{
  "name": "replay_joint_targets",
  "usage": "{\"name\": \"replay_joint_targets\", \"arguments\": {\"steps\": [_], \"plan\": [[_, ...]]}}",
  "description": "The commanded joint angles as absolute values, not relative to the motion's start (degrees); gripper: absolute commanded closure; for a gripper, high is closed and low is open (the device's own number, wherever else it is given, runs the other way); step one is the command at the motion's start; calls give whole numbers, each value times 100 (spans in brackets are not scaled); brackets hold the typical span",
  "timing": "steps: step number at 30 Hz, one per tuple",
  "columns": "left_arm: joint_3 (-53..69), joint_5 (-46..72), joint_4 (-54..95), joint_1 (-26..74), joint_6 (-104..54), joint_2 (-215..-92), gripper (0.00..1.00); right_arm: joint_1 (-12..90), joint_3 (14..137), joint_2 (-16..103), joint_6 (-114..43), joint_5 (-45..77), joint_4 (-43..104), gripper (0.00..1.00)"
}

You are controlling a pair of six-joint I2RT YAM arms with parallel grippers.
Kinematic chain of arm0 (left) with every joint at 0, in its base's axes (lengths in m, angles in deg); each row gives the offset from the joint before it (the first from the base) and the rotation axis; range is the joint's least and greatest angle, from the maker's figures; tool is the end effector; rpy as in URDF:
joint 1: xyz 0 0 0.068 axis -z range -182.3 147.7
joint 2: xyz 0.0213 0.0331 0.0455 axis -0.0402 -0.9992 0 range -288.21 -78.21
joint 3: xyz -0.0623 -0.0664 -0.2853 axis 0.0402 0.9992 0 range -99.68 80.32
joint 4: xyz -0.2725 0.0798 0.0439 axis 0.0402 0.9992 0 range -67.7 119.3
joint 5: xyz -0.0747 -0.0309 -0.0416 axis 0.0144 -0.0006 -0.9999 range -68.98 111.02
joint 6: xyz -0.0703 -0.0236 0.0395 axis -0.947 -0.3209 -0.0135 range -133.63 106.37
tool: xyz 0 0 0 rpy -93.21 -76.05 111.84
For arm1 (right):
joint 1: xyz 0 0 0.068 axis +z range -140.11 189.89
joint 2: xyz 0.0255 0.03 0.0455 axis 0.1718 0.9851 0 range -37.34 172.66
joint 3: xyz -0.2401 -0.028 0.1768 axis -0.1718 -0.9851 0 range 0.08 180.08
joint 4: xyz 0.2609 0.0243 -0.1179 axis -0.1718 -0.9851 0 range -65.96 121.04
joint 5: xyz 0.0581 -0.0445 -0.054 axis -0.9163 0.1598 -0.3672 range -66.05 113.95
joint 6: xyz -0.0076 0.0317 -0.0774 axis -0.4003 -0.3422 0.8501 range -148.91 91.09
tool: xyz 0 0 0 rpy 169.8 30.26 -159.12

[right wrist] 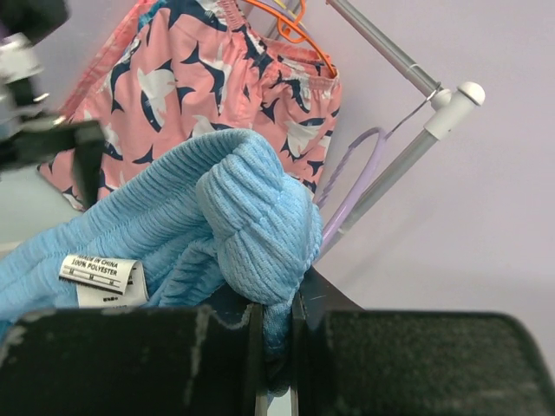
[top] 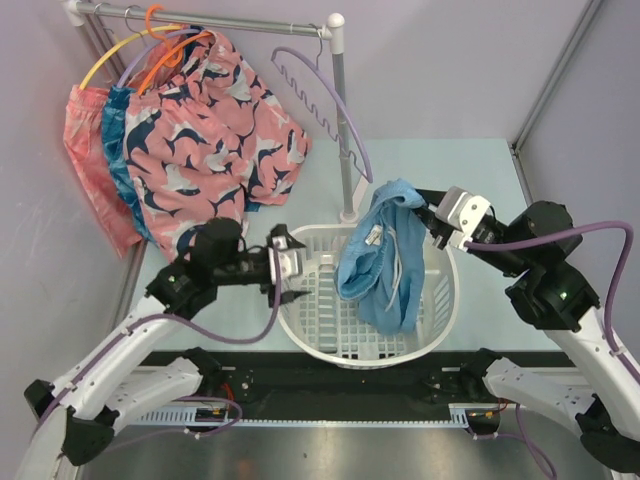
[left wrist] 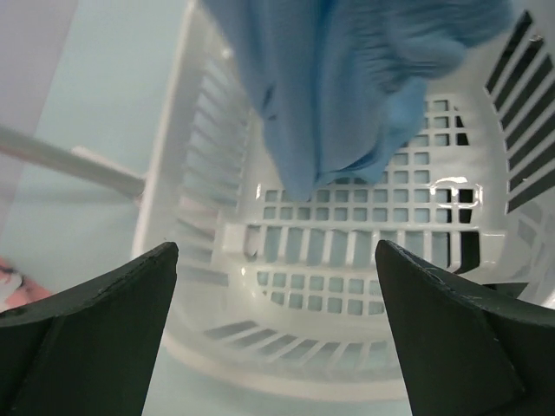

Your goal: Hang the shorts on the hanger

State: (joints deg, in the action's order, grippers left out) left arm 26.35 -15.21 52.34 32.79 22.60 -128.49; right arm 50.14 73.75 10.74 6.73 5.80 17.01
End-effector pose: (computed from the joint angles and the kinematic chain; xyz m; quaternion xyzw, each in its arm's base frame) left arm 0.1560 -0.1628 0.3559 0.6040 0.5605 -0.2592 0.5038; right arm 0.1272 0.1378 0.5311 -0.4803 0.4173 0.1303 0.7604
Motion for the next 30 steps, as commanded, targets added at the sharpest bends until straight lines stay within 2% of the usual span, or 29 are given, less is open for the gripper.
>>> {"name": "replay_joint_targets", "arguments": {"steps": [1, 2, 8, 14, 17, 18, 20, 21, 22, 28, 30], "plan": [[3222, -634, 3919, 4417, 2268, -12347, 0, 5006, 7716, 1074, 388, 856, 2611, 100], [3320, -179, 3578, 4846, 2171, -12312, 0, 4997, 7716, 1100, 335, 918, 2638, 100], [3761, 1081, 2075, 5806, 1530, -12355, 0, 4997, 7716, 1171, 150, 1006, 2743, 100], [3366, 2320, 1484, 6098, 1397, -12953, 1, 4997, 7716, 1162, 123, 997, 2664, 100], [2919, 2436, 1744, 6089, 1082, -12980, 19, 4988, 7708, 1118, 132, 1076, 2585, 100], [2552, 2419, 2121, 6080, 985, -12963, 37, 4988, 7708, 1092, 141, 1129, 2576, 100], [2198, 2410, 2562, 5984, 800, -12823, 58, 4979, 7716, 978, 176, 1208, 2498, 100], [2031, 2418, 2773, 5914, 773, -12770, 90, 4979, 7716, 942, 202, 1321, 2471, 100], [1690, 2453, 3192, 5713, 756, -12726, 100, 4962, 7716, 899, 229, 1410, 2445, 100], [274, 1419, 5002, 4211, 755, -12777, 100, 4786, 7716, 573, 220, 1472, 1997, 100], [-209, 1040, 5767, 4147, 738, -12883, 100, 4760, 7708, 459, 115, 1332, 1401, 100]]}}
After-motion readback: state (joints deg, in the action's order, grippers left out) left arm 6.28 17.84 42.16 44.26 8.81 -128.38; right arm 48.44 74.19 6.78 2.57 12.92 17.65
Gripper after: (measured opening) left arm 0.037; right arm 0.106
